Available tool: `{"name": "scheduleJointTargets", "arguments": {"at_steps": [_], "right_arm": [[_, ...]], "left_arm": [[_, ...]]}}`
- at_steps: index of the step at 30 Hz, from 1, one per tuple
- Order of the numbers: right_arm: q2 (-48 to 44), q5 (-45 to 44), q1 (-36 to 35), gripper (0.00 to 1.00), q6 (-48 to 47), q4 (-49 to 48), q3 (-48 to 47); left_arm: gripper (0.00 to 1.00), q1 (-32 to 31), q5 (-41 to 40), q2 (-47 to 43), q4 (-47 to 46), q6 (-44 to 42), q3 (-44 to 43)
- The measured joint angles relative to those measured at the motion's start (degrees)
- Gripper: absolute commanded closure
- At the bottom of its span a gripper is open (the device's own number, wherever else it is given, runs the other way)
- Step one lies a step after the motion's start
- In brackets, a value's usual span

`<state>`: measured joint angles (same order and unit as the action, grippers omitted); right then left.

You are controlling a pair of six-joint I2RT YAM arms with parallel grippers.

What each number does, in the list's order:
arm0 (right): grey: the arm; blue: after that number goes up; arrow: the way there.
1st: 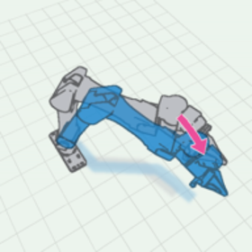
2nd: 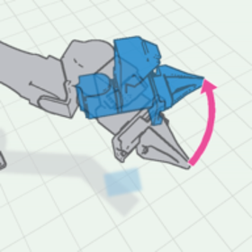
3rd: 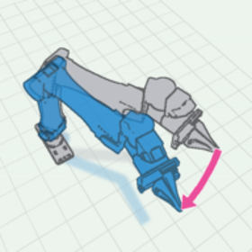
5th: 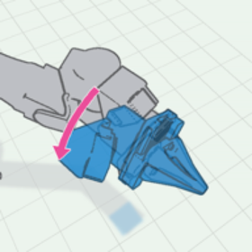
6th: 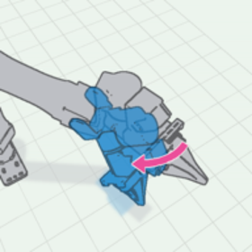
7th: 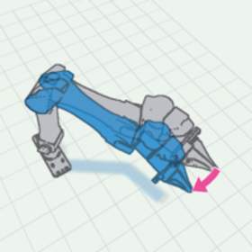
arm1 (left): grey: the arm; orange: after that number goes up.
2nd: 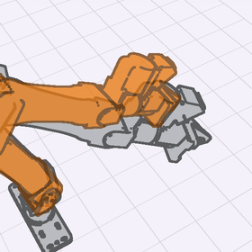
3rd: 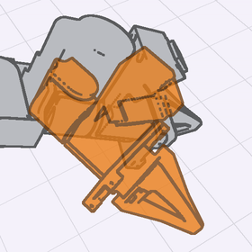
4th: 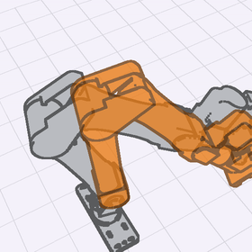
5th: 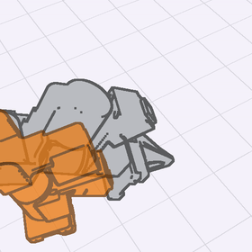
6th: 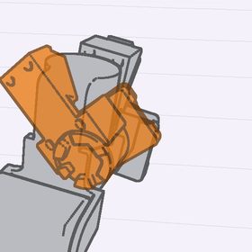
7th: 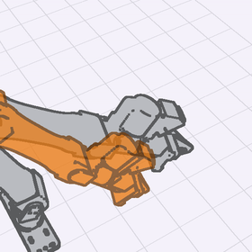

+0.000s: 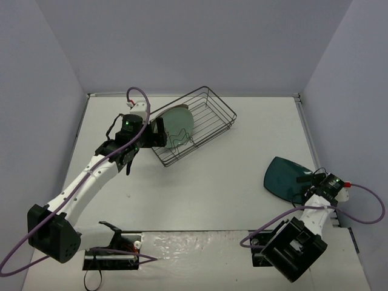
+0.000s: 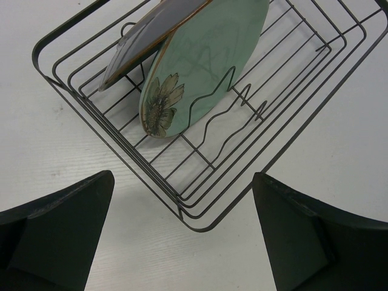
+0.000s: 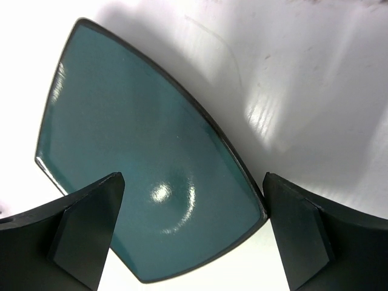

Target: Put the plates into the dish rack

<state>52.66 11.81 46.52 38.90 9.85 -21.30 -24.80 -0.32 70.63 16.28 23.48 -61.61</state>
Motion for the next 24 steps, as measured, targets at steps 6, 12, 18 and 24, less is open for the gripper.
{"name": "scheduleJointTargets", "arguments": {"at_steps": [6, 12, 18, 24], "right_arm": [[3.5, 5.4, 0.4, 0.19, 0.6, -6.5, 1.7], [5.1, 9.5, 0.5, 0.27, 1.3, -13.2, 3.7], [9.5, 17.1, 0.7, 0.38, -0.4, -18.8, 4.2], [16.9, 29.0, 0.1, 0.39, 0.4, -30.0, 6.5]], "left_arm": [[0.03, 0.0, -2.1, 0.0, 0.4, -0.6, -0.4], [0.03, 0.0, -2.6, 0.0, 0.6, -0.7, -0.4], [0.03, 0.0, -2.9, 0.0, 0.6, -0.7, -0.4], [0.03, 0.0, -3.9, 0.0, 0.7, -0.7, -0.8]]}}
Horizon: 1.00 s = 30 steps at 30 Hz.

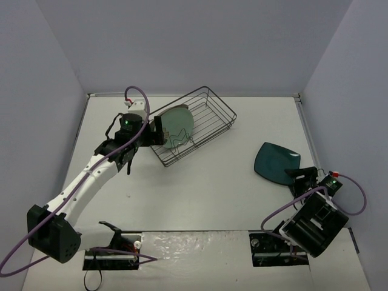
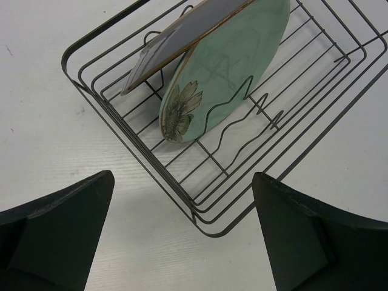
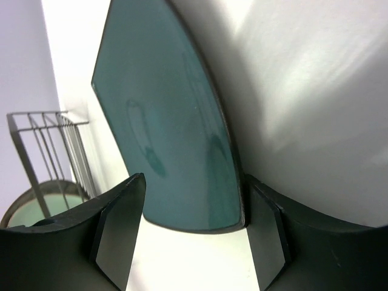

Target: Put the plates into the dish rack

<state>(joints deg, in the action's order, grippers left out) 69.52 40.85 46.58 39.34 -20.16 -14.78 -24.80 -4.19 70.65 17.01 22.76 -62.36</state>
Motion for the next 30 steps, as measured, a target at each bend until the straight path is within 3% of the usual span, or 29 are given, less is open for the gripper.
{"name": "scheduleJointTargets", "arguments": {"at_steps": [6, 10, 17, 23, 30], "right_arm": [[7.5, 6.8, -1.6, 0.40, 1.5, -9.8, 0.6], [11.3, 9.3, -2.5, 0.50, 2.4, -14.2, 0.6], [16.0, 10.8, -2.6, 0.72, 3.8, -17.0, 0.7], [18.4, 10.6, -2.8, 1.00, 4.5, -17.8, 0.8], [15.1, 9.1, -2.9, 1.00, 4.4, -16.3, 1.8]], "left_arm": [[0.03, 0.0, -0.5, -0.5, -0.2, 0.0, -0.1], [0.03, 0.0, -0.8, -0.7, -0.2, 0.0, -0.1], [0.03, 0.0, -1.4, -0.7, -0.2, 0.0, -0.1], [0.03, 0.0, -1.9, -0.7, -0.2, -0.1, -0.1], [0.03, 0.0, -1.9, -1.3, -0.2, -0.2, -0.1]]}}
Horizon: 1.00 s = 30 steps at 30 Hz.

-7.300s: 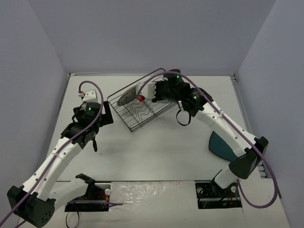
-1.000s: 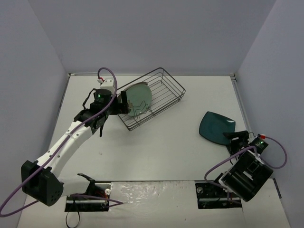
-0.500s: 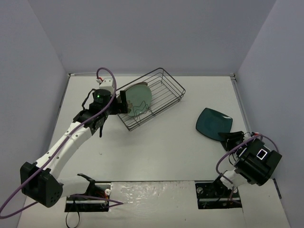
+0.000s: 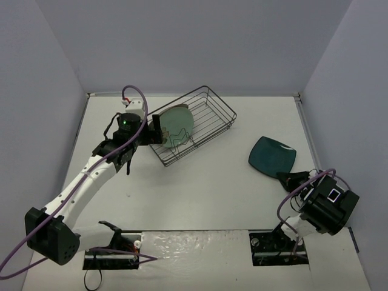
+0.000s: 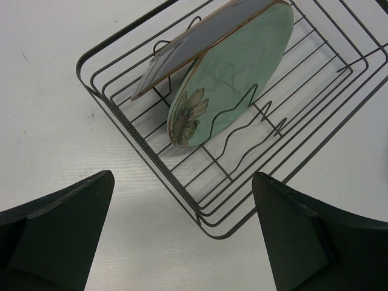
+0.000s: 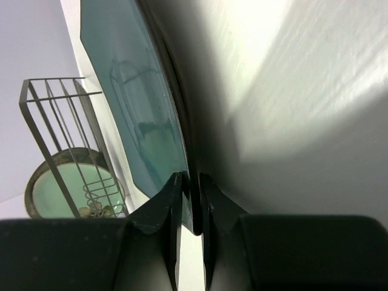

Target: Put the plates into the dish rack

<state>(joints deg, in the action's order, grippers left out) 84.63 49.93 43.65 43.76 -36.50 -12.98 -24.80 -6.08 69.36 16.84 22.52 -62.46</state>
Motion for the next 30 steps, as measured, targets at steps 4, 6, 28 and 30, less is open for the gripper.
{"name": "scheduleJointTargets", "arguments": {"at_steps": [4, 6, 28, 30], "right_arm": [[-12.1, -4.9, -1.1, 1.00, -1.4, 7.2, 0.7], [-21.1, -8.6, -1.5, 1.00, -2.8, 10.7, 0.7], [-36.5, -22.5, -8.9, 1.00, -5.5, 21.2, -24.5], [-35.6, -22.2, -10.8, 1.00, -7.1, 19.0, -28.9]], "left_arm": [[0.03, 0.0, 0.1, -0.9, 0.0, 0.0, 0.0], [0.03, 0.0, 0.1, -1.3, -0.1, 0.0, 0.0], [0.03, -0.3, 0.0, -5.6, 0.0, -0.9, 0.0], [0.03, -0.3, 0.0, -5.9, 0.0, -0.9, 0.0]]}}
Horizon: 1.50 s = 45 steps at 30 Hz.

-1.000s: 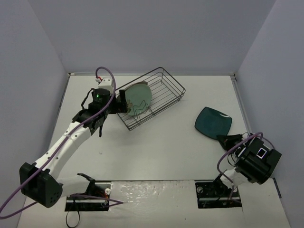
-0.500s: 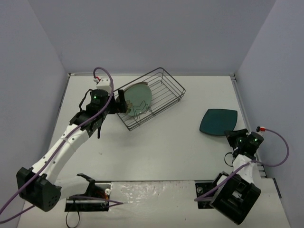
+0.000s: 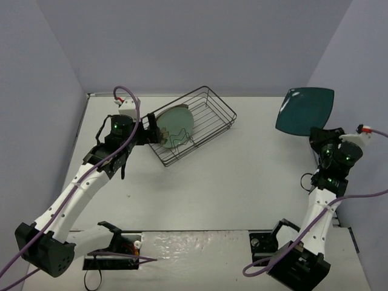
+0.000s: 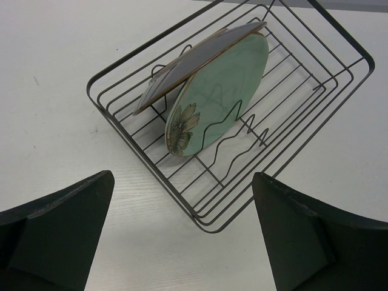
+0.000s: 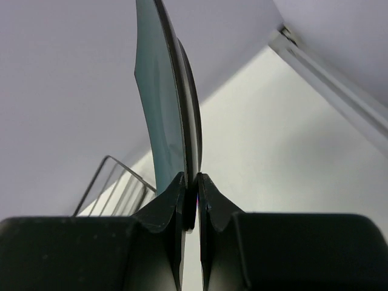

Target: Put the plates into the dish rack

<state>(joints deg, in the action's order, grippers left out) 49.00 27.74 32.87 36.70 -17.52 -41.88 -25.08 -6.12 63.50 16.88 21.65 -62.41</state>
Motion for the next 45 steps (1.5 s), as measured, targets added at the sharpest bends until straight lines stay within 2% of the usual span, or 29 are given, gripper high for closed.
{"name": "scheduleJointTargets", "arguments": {"at_steps": [3, 9, 12, 15, 22, 25, 32, 37, 40, 45], "right_arm": [[2.8, 1.5, -4.1, 1.00, -3.6, -1.7, -5.6], [14.3, 1.4, -22.2, 1.00, -21.3, 3.7, -21.2], [24.3, 1.1, -33.5, 1.00, -32.1, 10.2, -33.4], [36.2, 4.0, -41.1, 1.00, -40.8, 16.6, -47.8], [56.2, 9.0, -45.5, 1.00, -50.0, 27.4, -71.3], [62.6, 8.4, -46.5, 1.00, -50.6, 29.3, -79.1], [66.0, 13.1, -48.7, 1.00, -46.8, 22.7, -76.9], [69.2, 21.1, -48.7, 1.00, -38.0, 10.6, -77.3], [70.0, 24.0, -48.7, 1.00, -33.0, 5.2, -77.3], [70.0, 26.9, -48.6, 1.00, -26.7, -1.9, -77.1]], "left_arm": [[0.03, 0.0, -0.3, -0.1, 0.0, 0.0, 0.0], [0.03, 0.0, -2.0, -0.1, 0.7, 0.0, 0.0], [0.03, 0.0, -3.9, -0.1, 1.5, 0.0, 0.0], [0.03, 0.0, -5.7, -0.1, 2.7, 0.0, 0.0], [0.03, 0.1, -8.1, 0.1, 5.1, 0.0, -0.8], [0.03, 0.3, -9.0, 0.9, 5.8, 0.0, -2.3], [0.03, 0.4, -11.2, 2.5, 7.2, 0.1, -4.0], [0.03, 0.5, -11.6, 3.9, 7.4, 0.1, -4.2], [0.03, 2.2, -7.7, 4.2, 6.1, 0.4, -4.2], [0.03, 10.2, 7.5, 4.5, -3.7, 2.8, -1.7]]}}
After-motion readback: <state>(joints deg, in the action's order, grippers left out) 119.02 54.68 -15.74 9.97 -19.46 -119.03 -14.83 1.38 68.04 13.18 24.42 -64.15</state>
